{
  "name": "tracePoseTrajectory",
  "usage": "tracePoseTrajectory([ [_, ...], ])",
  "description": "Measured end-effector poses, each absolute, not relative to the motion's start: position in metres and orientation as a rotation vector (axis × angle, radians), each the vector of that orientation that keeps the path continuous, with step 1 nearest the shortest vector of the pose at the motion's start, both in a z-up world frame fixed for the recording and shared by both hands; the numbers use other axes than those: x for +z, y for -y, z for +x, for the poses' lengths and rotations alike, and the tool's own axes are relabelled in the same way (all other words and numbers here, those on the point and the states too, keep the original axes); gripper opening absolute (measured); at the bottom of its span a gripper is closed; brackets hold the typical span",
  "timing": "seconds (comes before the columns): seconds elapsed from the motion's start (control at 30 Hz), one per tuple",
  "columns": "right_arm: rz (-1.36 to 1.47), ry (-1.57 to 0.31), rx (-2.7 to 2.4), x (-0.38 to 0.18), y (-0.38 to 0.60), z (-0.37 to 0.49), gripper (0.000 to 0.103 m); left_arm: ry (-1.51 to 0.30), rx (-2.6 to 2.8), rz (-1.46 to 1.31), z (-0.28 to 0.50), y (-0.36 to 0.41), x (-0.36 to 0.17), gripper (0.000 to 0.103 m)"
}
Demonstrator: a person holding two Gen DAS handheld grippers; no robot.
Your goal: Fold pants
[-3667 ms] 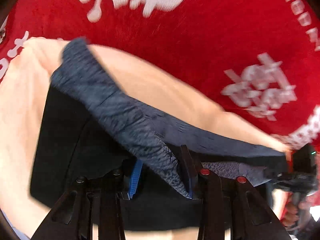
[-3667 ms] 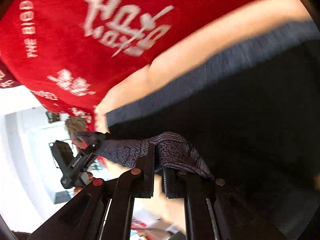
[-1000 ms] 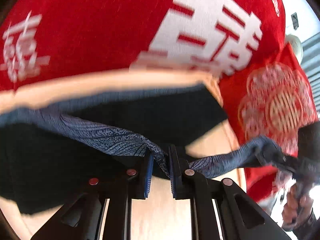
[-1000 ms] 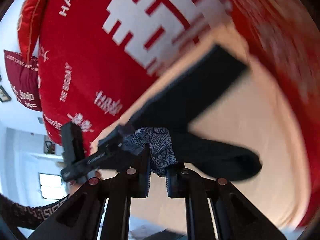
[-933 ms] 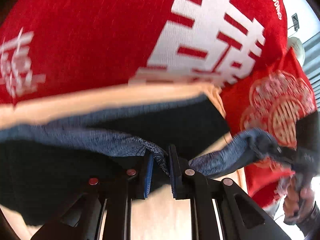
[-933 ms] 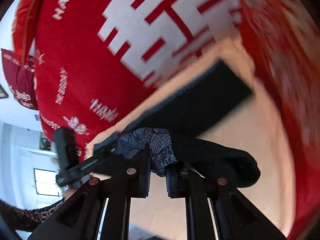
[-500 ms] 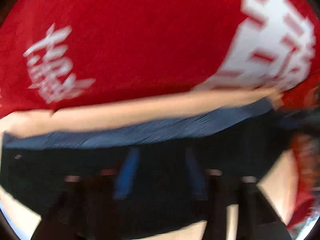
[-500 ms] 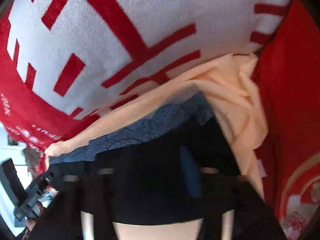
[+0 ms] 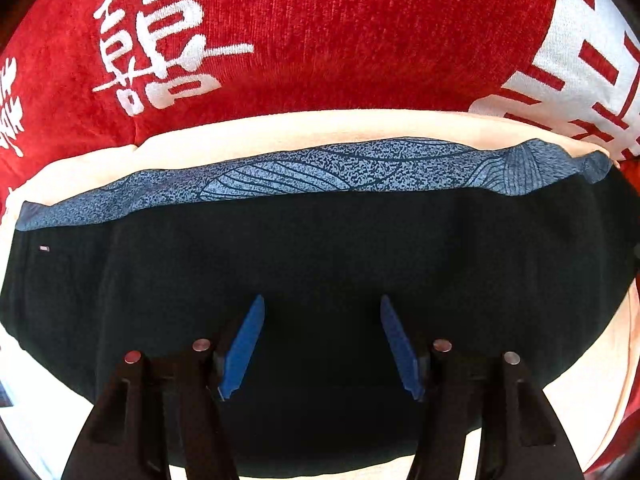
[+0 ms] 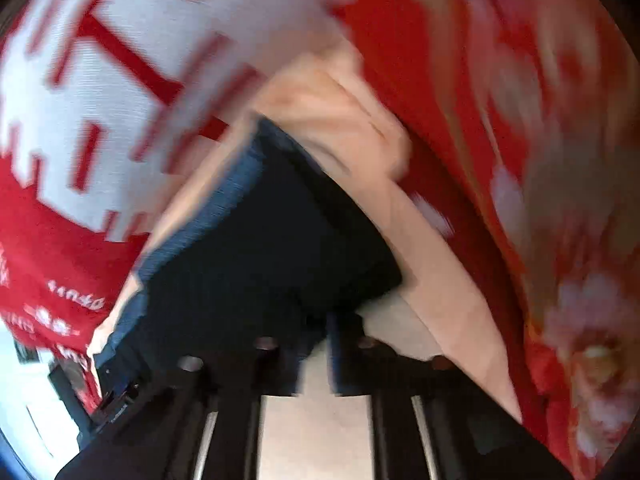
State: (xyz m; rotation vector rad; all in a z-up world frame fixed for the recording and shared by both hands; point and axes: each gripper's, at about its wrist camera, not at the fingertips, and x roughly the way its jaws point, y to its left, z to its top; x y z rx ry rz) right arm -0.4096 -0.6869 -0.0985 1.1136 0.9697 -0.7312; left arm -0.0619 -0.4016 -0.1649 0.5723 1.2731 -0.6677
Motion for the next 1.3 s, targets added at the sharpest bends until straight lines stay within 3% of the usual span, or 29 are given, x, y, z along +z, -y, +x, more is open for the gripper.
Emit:
tracePoseTrajectory([
  [0.07,1.094,-1.031,-0.765,-0.101,0.685,-0.413,0.01,-1.264,-0.641,0.58,-0.067,0.402,-0.166,0.077],
  [0.13,1.143,-1.147,-0.779,-0.125,0.689,-0.421,0.029,-1.284,-0.627,0.566,-0.064,0.399,-0.167,0.078],
  [0.2,1.124,-1.136,-0.784,-0.111,0.691,-0.424,0.035,-1.318,-0.596,0.596,-0.063,0.404,-0.16,0.078],
  [0.37,0.926,-1.022,-0.674,-0.052,0.682,-0.397,0.035,-1.234,-0.686,0.605,-0.074,0.433,-0.133,0.078],
  [0.57,0.864,-1.097,-0.588,-0.104,0.721,-0.314,0.035,-1.186,-0.739,0.61,-0.073,0.506,-0.146,0.078],
  [0.63,0.818,-1.18,-0.623,-0.133,0.734,-0.308,0.027,-1.188,-0.717,0.651,-0.076,0.515,-0.165,0.078],
  [0.67,0.812,-1.176,-0.623,-0.138,0.737,-0.313,0.01,-1.184,-0.723,0.643,-0.076,0.514,-0.168,0.079],
  [0.7,0.822,-1.154,-0.633,-0.137,0.741,-0.321,0.0,-1.168,-0.732,0.609,-0.075,0.508,-0.168,0.083],
  [0.93,0.906,-1.154,-0.726,-0.123,0.739,-0.365,0.0,-1.225,-0.712,0.598,-0.063,0.467,-0.149,0.084],
  [1.03,0.988,-1.131,-0.719,-0.106,0.721,-0.373,0.014,-1.218,-0.695,0.625,-0.062,0.434,-0.134,0.084],
  [1.1,1.062,-1.095,-0.637,-0.097,0.695,-0.375,0.036,-1.225,-0.685,0.621,-0.059,0.403,-0.127,0.084],
  [1.3,1.243,-1.092,-0.294,-0.095,0.575,-0.324,0.04,-1.228,-0.585,0.643,-0.016,0.303,-0.115,0.084],
])
